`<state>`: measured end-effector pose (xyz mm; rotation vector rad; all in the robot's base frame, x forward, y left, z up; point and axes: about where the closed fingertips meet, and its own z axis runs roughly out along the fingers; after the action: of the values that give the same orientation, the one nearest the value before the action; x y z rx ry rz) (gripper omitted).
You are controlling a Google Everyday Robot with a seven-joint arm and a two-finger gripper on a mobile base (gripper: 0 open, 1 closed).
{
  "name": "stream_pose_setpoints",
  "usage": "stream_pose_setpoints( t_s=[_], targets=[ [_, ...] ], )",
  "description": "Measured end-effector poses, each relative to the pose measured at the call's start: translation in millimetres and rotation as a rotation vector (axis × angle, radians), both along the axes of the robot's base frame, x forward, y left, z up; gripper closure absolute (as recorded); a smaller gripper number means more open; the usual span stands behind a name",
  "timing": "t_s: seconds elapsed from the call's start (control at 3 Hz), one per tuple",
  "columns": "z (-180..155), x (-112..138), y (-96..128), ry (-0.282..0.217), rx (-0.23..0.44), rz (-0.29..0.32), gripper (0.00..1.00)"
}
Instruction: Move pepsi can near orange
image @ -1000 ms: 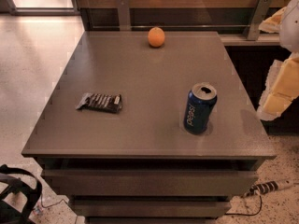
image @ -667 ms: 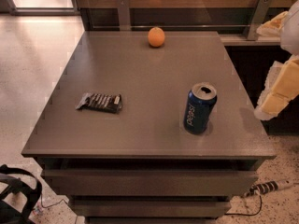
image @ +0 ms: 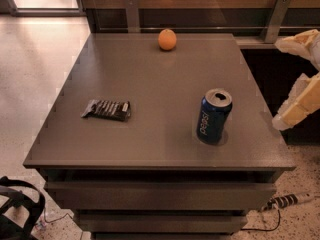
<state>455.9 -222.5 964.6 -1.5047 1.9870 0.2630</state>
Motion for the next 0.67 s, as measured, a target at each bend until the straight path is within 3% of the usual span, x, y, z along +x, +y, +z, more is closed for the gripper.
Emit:
stream_pose_setpoints(
  t_s=[0.33, 0.67],
  targets=[
    [-13.6, 2.1, 1.3, -0.006, 0.128, 0.019, 0.00],
    [-13.6, 2.2, 1.4, -0.006, 0.128, 0.020, 0.00]
  ],
)
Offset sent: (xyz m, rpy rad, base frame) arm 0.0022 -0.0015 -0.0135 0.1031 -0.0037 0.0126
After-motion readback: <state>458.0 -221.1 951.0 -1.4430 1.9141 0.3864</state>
